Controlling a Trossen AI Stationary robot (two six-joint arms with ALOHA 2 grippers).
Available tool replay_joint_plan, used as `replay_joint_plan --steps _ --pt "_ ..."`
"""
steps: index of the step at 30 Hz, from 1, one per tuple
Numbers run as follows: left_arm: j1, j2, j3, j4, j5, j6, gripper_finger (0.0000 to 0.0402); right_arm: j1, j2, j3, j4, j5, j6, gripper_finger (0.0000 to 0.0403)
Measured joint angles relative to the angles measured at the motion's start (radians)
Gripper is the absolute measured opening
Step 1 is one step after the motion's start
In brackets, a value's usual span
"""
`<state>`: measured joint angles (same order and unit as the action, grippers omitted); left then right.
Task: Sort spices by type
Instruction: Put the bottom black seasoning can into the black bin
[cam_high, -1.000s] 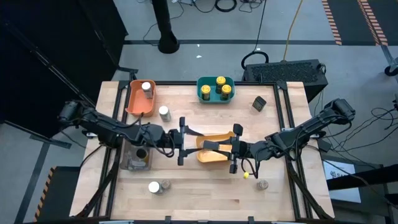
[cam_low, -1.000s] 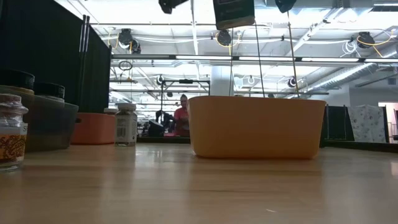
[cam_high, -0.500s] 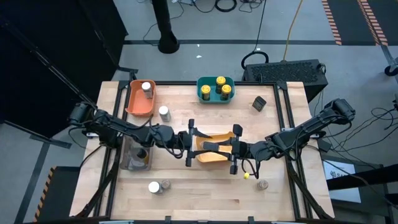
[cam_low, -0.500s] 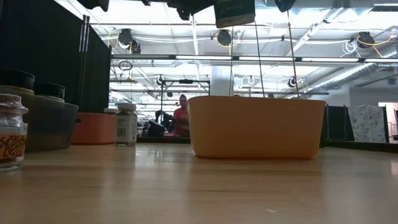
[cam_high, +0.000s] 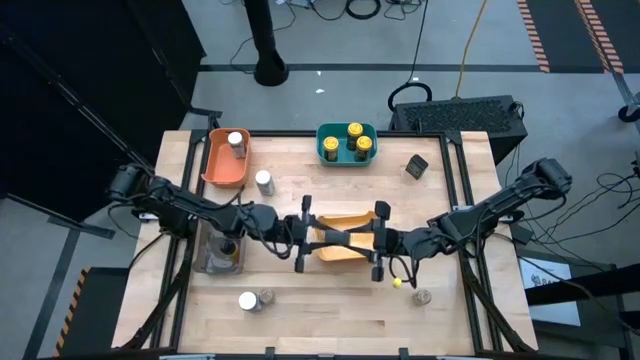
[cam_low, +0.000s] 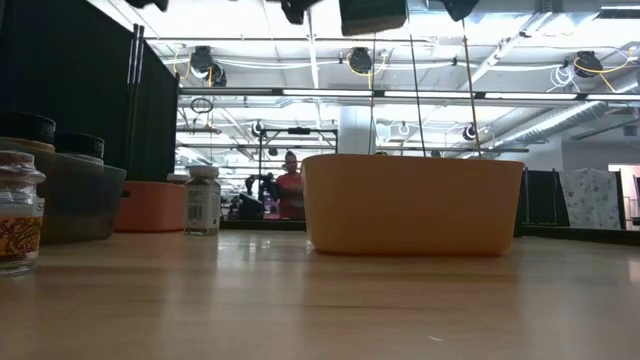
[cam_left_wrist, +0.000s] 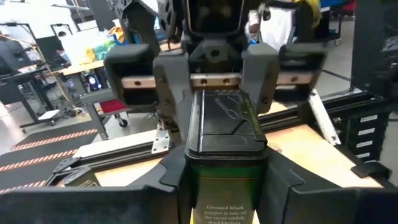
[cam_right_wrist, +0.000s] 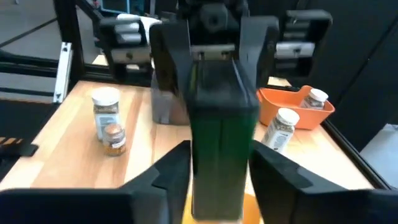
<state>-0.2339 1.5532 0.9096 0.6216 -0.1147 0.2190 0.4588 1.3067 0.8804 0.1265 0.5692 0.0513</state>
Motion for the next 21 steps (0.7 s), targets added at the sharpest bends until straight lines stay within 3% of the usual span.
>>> replay_joint_plan --steps 6,13,15,17,21 --pt "-0.080 -0.071 0.000 -0.221 -0.086 -0.038 0.0121 0.015 -0.055 0.000 -0.066 0.000 0.017 0.0208" --pt "-0.199 -0.251 0.002 -0.510 -0.400 -0.332 0.0121 0.012 -0.107 0.000 -0.086 0.003 0.020 0.0237" --pt "-0.229 -0.288 0.001 -0.595 -0.448 -0.439 0.0121 0.005 -0.119 0.000 -0.085 0.006 0.028 0.0237" --pt "-0.256 -0.330 0.003 -0.694 -0.434 -0.577 0.0121 -0.006 -0.127 0.000 -0.081 0.007 0.056 0.0237" --pt "-0.313 -0.384 0.046 -0.964 -0.229 -0.896 0.0121 -0.025 -0.122 0.000 -0.078 0.007 0.091 0.0237"
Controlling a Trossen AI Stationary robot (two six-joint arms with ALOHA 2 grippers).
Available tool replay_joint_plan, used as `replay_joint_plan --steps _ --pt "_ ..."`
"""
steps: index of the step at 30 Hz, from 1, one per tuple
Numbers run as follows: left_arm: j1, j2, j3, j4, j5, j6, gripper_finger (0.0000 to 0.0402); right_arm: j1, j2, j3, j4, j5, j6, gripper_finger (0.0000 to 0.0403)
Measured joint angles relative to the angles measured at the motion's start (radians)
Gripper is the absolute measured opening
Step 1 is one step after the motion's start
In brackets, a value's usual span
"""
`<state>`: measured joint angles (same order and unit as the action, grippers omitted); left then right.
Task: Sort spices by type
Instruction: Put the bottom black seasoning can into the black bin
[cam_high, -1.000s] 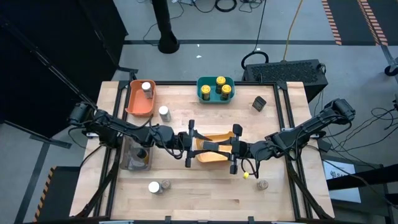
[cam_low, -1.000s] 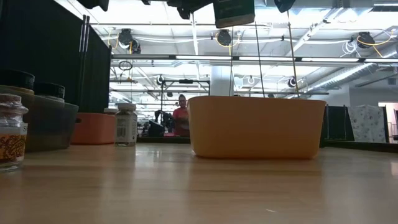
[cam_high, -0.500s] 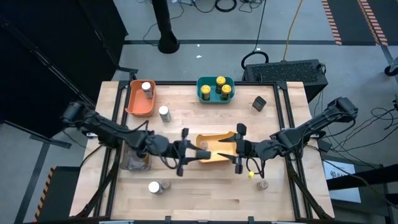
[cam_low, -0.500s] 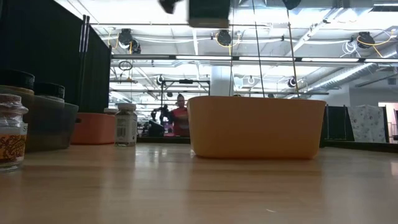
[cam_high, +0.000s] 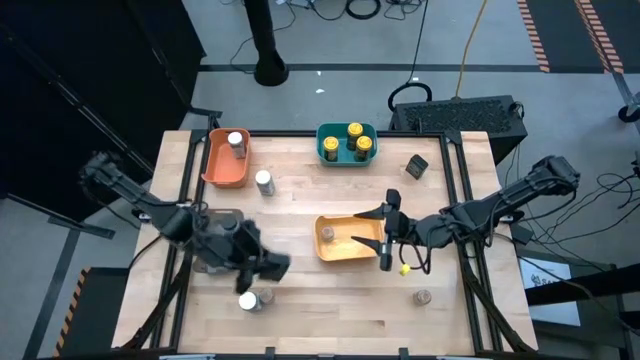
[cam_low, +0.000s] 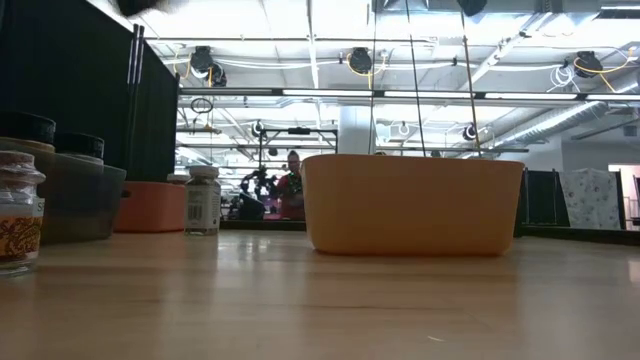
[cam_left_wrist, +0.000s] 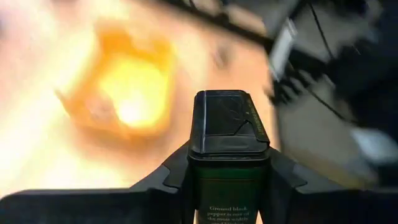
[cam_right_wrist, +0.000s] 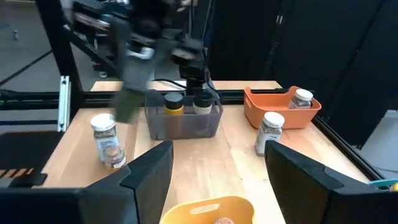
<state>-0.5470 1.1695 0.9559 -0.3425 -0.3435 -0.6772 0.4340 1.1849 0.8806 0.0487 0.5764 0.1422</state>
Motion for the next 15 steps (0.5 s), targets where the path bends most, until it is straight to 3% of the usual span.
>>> replay_joint_plan --steps 2,4,8,12,15 --pt "-0.042 -0.011 0.026 -0.098 0.036 -0.093 0.0121 -0.009 0.012 0.000 -0.001 -0.001 0.003 0.0237" --pt "-0.075 -0.015 0.050 -0.175 -0.003 -0.153 0.0121 -0.018 0.027 0.000 0.017 -0.001 0.004 0.0237" --pt "-0.128 -0.015 0.086 -0.288 -0.031 -0.155 0.0121 -0.029 0.082 0.000 0.106 -0.002 0.018 0.0237" --pt "-0.218 -0.014 0.086 -0.284 -0.035 0.051 0.0121 -0.029 0.190 0.000 0.265 -0.101 -0.006 0.0238" --pt "-0.284 -0.012 0.086 -0.264 -0.129 0.221 0.0121 -0.010 0.275 0.001 0.443 -0.139 -0.108 0.0238"
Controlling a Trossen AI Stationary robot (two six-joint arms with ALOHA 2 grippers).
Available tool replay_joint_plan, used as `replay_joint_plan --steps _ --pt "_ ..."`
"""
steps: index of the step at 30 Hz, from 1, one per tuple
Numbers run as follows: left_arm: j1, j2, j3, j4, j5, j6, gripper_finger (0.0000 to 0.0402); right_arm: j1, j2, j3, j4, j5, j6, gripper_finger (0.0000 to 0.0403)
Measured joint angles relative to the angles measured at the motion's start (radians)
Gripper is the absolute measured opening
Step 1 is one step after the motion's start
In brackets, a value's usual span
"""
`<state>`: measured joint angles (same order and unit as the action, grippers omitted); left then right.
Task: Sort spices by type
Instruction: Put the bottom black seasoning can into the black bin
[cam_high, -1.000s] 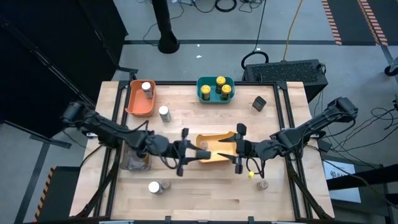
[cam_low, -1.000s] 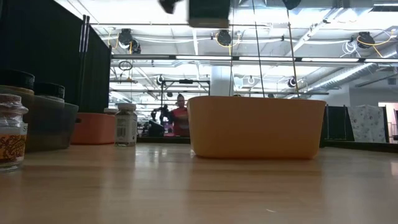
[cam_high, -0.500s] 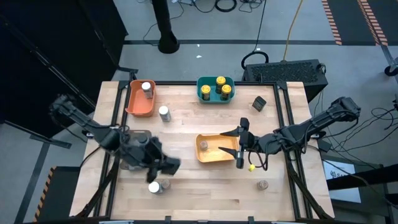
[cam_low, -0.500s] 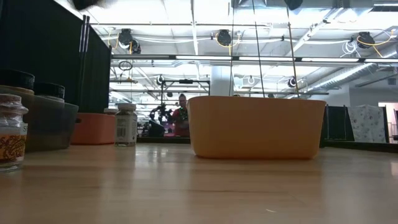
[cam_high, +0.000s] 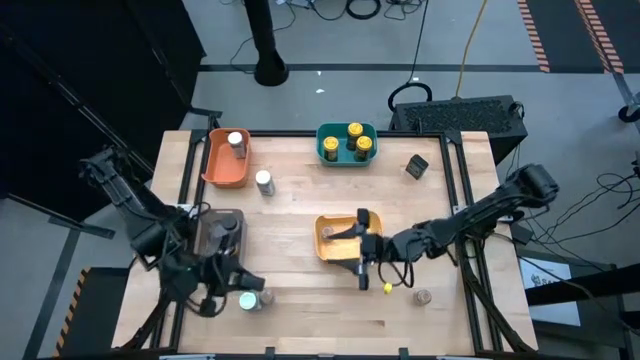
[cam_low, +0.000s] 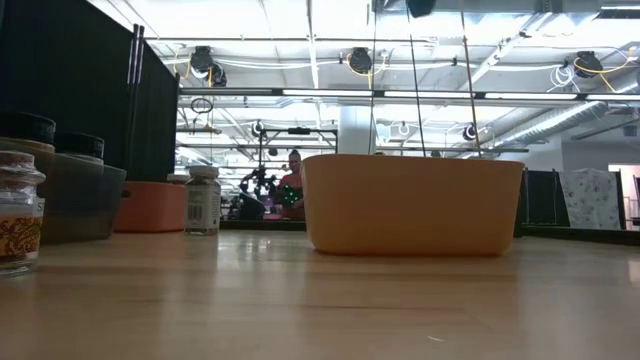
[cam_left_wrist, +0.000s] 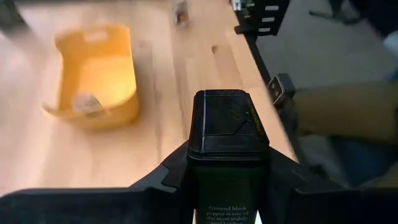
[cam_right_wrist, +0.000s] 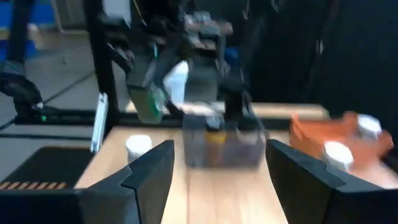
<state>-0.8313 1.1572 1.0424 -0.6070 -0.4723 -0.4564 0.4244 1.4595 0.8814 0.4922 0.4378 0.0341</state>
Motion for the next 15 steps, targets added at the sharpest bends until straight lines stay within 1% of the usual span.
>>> replay_joint_plan --steps 2,4,7,10,12,15 --pt "-0.038 0.000 -0.001 -0.001 -0.049 0.083 0.0121 0.022 0.047 0.015 0.079 0.028 -0.054 0.0237" --pt "-0.070 0.001 -0.004 0.023 -0.110 0.157 0.0121 0.041 0.107 0.051 0.120 0.057 -0.069 0.0233" --pt "-0.096 0.001 -0.026 0.121 -0.212 0.281 0.0121 0.058 0.214 0.148 0.104 0.072 -0.074 0.0228" --pt "-0.107 0.001 -0.052 0.276 -0.314 0.415 0.0121 0.068 0.319 0.296 0.033 0.126 -0.101 0.0227" --pt "-0.103 0.001 -0.078 0.410 -0.325 0.504 0.0121 0.076 0.377 0.397 -0.036 0.171 -0.128 0.0227" --pt "-0.099 0.001 -0.126 0.559 -0.325 0.610 0.0121 0.083 0.442 0.511 -0.102 0.187 -0.115 0.0227"
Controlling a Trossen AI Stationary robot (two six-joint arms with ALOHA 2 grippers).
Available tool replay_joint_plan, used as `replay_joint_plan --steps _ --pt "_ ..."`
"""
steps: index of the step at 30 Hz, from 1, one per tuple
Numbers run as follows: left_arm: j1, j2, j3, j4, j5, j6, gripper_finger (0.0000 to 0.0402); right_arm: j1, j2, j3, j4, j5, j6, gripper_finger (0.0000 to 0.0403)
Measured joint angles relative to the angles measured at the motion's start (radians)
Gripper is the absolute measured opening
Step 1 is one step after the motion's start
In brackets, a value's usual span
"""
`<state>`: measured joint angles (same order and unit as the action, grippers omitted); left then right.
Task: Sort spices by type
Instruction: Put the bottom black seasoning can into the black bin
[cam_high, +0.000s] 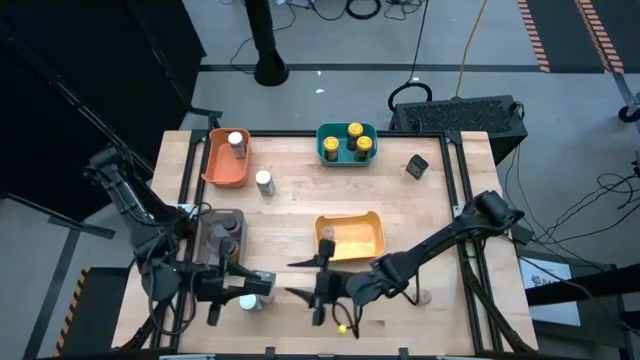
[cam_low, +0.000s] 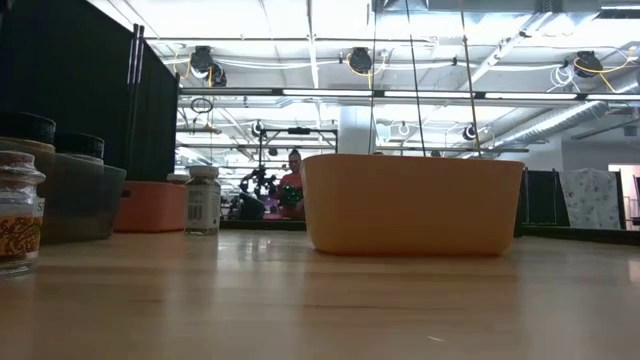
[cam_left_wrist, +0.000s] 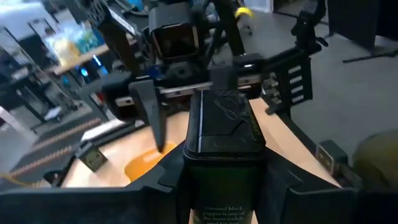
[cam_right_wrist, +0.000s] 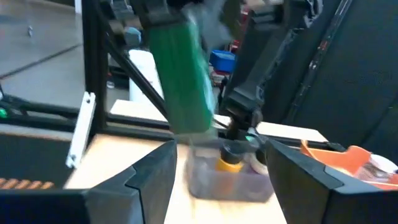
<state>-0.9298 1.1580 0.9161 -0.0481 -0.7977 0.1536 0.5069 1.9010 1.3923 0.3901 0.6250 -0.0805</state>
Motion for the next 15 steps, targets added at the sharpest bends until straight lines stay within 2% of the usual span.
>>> replay_joint_plan --steps 4,11,15 --pt "0.002 0.000 -0.057 0.110 -0.012 0.040 0.0121 0.014 0.031 0.074 -0.039 0.000 0.031 0.0231" --pt "0.014 0.005 -0.125 0.372 -0.036 0.096 0.0121 0.016 0.035 0.075 -0.032 0.001 0.052 0.0268" --pt "0.035 0.009 -0.134 0.404 -0.029 0.094 0.0121 0.005 0.035 0.075 -0.020 -0.001 0.048 0.0282"
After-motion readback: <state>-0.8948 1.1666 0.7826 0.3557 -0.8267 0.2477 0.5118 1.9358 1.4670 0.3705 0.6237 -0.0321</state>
